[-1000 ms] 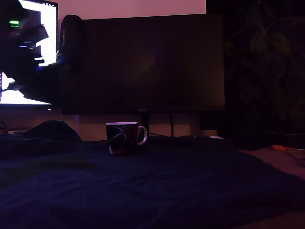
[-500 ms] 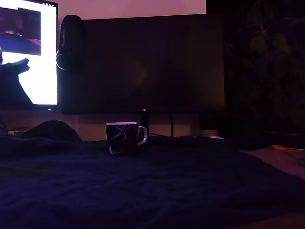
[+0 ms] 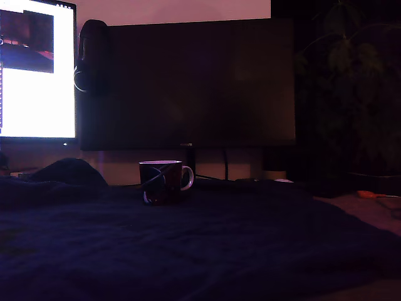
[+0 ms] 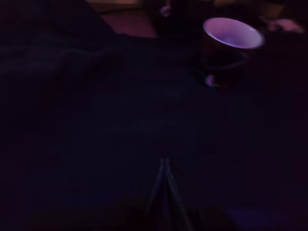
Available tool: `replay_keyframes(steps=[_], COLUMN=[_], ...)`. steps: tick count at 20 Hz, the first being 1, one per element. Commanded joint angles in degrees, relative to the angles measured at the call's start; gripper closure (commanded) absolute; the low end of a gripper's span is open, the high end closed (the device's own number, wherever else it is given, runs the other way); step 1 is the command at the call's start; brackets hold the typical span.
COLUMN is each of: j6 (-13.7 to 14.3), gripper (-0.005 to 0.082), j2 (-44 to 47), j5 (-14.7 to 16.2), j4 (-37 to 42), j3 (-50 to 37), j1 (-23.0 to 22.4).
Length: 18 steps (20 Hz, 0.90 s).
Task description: Pick up the coffee capsules on the table and drop them inside the coffee cup
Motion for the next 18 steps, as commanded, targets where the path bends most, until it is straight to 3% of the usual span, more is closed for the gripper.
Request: replay_keyframes(steps=[1, 5, 8, 13, 18], j6=[-1.25, -4.22, -6.29, -5.77, -4.26], gripper=[0.0790, 0.0790, 0.0790, 0.0790, 0.0790], j2=[-3.04, -10.95, -17.44, -27.06, -36.59], j5=[0.17, -0.42, -3.52, -8.68, -11.23], j4=[0.94, 1.05, -0.09, -6.49, -14.53], j3=[-2.73, -7.28, -10.49, -12.79, -12.79], j1=[0.15, 0.15, 0.07, -0.57, -0.83])
